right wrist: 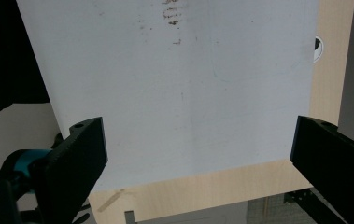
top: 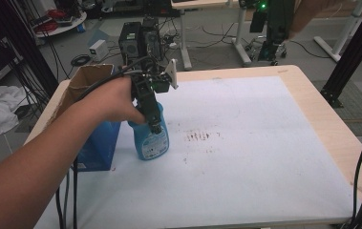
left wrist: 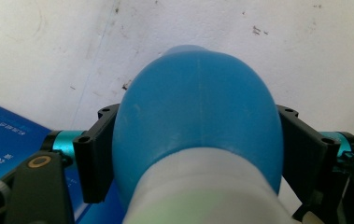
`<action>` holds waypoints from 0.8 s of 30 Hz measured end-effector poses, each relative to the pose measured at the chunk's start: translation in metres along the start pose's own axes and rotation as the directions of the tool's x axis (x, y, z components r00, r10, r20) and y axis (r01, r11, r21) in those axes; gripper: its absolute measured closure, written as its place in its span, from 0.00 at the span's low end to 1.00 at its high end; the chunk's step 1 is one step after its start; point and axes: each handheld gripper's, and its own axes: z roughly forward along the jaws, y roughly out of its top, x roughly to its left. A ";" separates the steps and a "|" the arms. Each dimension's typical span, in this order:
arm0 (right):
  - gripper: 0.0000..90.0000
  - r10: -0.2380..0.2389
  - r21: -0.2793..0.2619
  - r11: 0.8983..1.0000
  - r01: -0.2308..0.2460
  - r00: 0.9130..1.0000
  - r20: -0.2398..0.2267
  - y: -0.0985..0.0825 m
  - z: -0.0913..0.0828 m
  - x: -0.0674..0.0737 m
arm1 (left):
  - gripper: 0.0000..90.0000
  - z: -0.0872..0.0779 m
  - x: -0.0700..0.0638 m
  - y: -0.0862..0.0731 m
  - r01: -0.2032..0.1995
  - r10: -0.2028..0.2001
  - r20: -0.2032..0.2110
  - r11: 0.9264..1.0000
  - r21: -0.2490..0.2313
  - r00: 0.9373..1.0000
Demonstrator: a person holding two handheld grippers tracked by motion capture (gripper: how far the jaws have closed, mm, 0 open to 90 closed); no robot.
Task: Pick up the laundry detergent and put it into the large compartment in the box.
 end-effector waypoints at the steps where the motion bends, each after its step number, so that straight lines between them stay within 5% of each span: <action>1: 0.03 0.000 0.001 1.000 0.000 1.000 0.000 0.000 0.000 0.000 | 0.26 0.000 0.000 0.000 -0.002 0.002 -0.001 1.000 -0.001 1.000; 24: 0.03 0.003 -0.003 1.000 -0.003 1.000 -0.001 -0.002 0.002 -0.001 | 0.38 0.001 -0.001 0.001 0.006 -0.005 -0.024 1.000 0.018 1.000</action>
